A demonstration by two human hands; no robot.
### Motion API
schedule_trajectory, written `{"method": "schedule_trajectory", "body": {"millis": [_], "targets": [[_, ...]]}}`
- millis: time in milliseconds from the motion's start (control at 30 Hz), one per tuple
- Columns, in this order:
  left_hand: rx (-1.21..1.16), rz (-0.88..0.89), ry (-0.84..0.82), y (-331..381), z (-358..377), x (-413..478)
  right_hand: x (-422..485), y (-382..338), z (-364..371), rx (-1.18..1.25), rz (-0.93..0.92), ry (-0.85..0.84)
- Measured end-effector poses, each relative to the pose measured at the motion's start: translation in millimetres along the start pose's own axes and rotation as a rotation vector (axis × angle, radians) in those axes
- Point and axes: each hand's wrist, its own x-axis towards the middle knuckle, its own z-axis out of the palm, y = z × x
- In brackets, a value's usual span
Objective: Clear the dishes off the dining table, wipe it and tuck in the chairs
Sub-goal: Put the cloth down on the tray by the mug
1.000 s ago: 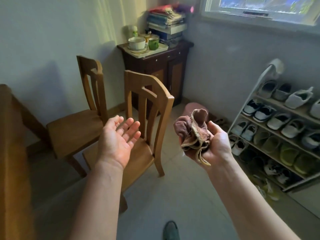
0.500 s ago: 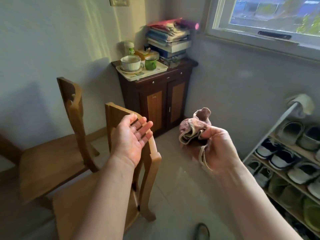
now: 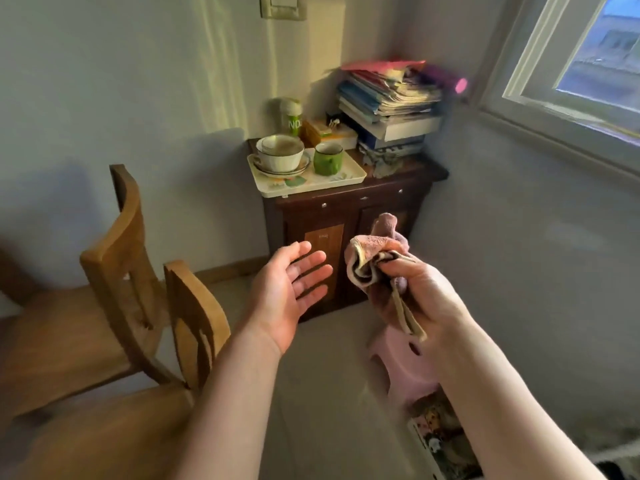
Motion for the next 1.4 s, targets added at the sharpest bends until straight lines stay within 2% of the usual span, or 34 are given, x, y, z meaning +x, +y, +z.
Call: {"method": "schedule_trajectory", "body": {"millis": [200,400,600,733,833,900,1033,1100,1267,1400], "targets": [[-0.056,0.039,0.117,18.0,5.8,83.4,106.8,-21.9,6.1,-0.040,0.146,0.084],[-0.086,0.075,0.192,50.2,13.5,186.2,228.9,-38.8,34.7,-0.100,0.104,0.122],[-0.097,0.008,0.278,82.9,13.9,289.2,349.3,-48.2,74.8,-0.193,0.153,0.202],[-0.109,-0.034,0.346,93.8,8.0,330.5,411.4,-47.8,93.8,-0.220,0.161,0.248],[-0.142,-0.053,0.381,97.6,1.2,349.0,452.8,-46.4,104.2,-0.370,0.137,0.299],[-0.162,-0.059,0.410,99.1,-3.5,356.0,474.9,-47.0,110.4,-0.451,0.132,0.345],[-0.198,-0.046,0.468,100.7,-13.1,361.5,506.3,-43.3,118.4,-0.446,0.130,0.382],[-0.215,-0.032,0.501,100.8,-16.7,363.0,512.9,-42.5,122.8,-0.466,0.174,0.370],[-0.258,-0.016,0.554,95.8,-10.9,367.6,514.9,-44.3,124.2,-0.573,0.150,0.359],[-0.290,0.006,0.583,88.2,2.2,363.8,506.8,-45.1,116.8,-0.701,0.046,0.309]]}}
